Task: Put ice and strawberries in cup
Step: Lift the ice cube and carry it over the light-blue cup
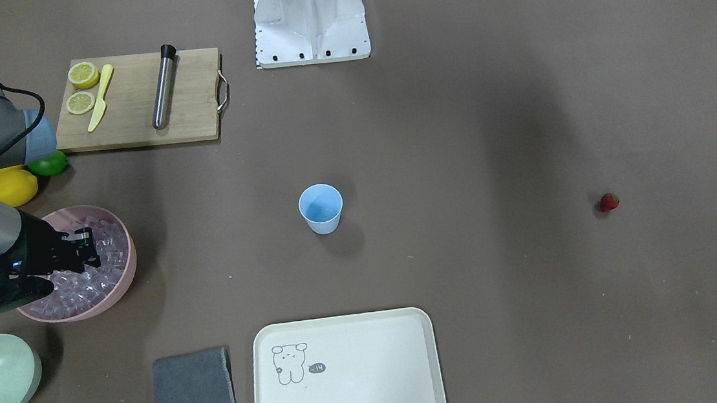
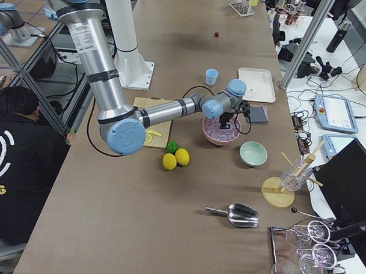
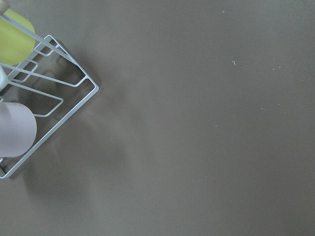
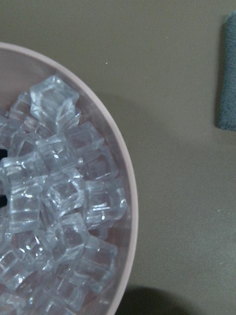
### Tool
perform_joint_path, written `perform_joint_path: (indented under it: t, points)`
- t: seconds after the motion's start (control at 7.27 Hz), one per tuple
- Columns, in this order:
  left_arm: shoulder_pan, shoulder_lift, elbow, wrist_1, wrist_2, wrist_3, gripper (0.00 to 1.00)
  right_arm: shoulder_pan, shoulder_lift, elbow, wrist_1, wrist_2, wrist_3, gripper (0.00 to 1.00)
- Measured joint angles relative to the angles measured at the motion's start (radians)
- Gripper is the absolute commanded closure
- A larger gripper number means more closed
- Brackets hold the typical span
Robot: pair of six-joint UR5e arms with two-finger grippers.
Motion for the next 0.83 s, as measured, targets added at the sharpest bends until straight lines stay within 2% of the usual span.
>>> perform_joint_path:
  t: [0.41,0.83]
  points:
    - [0.0,-0.003,0.0,0.0,0.0,0.0,0.02,0.036,0.003,0.043,-0.007,0.04,-0.004,1.0]
    - [0.0,-0.006,-0.001,0.001,0.0,0.0,0.02,0.039,0.087,0.056,-0.014,0.041,0.022,1.0]
